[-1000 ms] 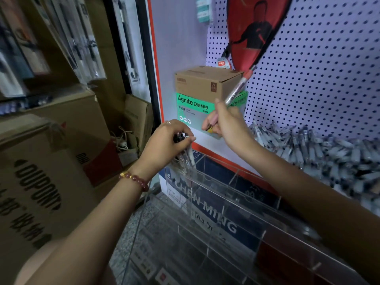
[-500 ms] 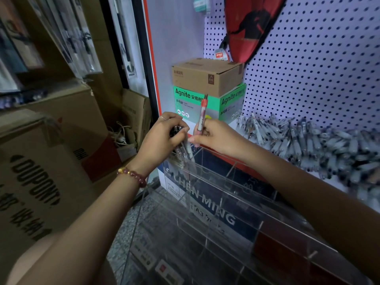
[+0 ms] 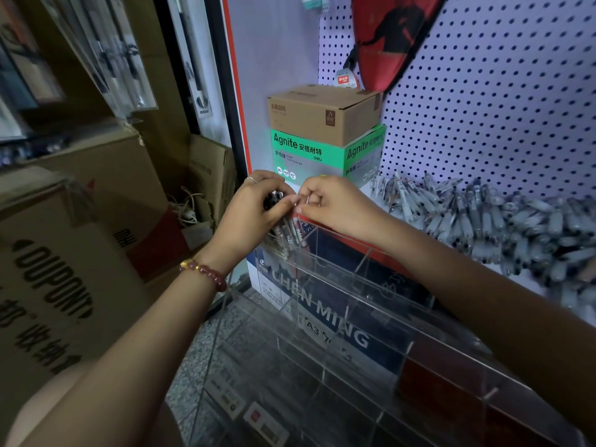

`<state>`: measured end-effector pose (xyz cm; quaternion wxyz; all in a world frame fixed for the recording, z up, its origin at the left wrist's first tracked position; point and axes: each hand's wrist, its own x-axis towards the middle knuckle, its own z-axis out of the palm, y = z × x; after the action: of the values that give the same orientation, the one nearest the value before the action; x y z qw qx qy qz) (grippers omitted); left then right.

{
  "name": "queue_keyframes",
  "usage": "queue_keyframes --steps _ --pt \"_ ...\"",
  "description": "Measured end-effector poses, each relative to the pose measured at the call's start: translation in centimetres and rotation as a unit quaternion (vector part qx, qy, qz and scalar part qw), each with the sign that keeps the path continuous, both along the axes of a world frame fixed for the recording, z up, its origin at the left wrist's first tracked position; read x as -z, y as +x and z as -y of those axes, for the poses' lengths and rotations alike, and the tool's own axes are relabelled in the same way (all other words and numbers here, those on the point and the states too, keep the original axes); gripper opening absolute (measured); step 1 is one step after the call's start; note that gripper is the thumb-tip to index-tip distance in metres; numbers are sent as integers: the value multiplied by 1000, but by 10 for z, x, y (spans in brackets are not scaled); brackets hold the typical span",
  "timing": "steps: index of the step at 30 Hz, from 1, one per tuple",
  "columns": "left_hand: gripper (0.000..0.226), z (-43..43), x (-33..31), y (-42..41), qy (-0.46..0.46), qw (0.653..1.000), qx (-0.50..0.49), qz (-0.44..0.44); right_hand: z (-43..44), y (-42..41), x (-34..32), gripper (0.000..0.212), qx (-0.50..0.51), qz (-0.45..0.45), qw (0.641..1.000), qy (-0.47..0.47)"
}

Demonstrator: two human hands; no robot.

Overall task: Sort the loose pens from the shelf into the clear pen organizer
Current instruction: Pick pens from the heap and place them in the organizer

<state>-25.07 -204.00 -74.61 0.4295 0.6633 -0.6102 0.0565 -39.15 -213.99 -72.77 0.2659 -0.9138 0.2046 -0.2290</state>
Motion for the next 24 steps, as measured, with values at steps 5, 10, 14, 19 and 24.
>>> queue_keyframes --steps 5,10,14,19,24 --pt "9 1 1 -4 0 1000 0 -11 -4 1 10 14 -4 -49 999 -11" --pt "15 2 -1 -4 -7 1000 4 -6 -9 1 9 15 25 -96 986 -133" --pt "6 1 1 -4 -20 999 -28 21 -8 0 12 12 19 -96 991 -96" --pt "8 0 -1 -5 -16 998 -39 43 -5 -1 10 14 -3 -101 994 -36" --pt "9 -2 -9 -12 -46 997 -43 37 16 -17 -16 16 42 -37 994 91"
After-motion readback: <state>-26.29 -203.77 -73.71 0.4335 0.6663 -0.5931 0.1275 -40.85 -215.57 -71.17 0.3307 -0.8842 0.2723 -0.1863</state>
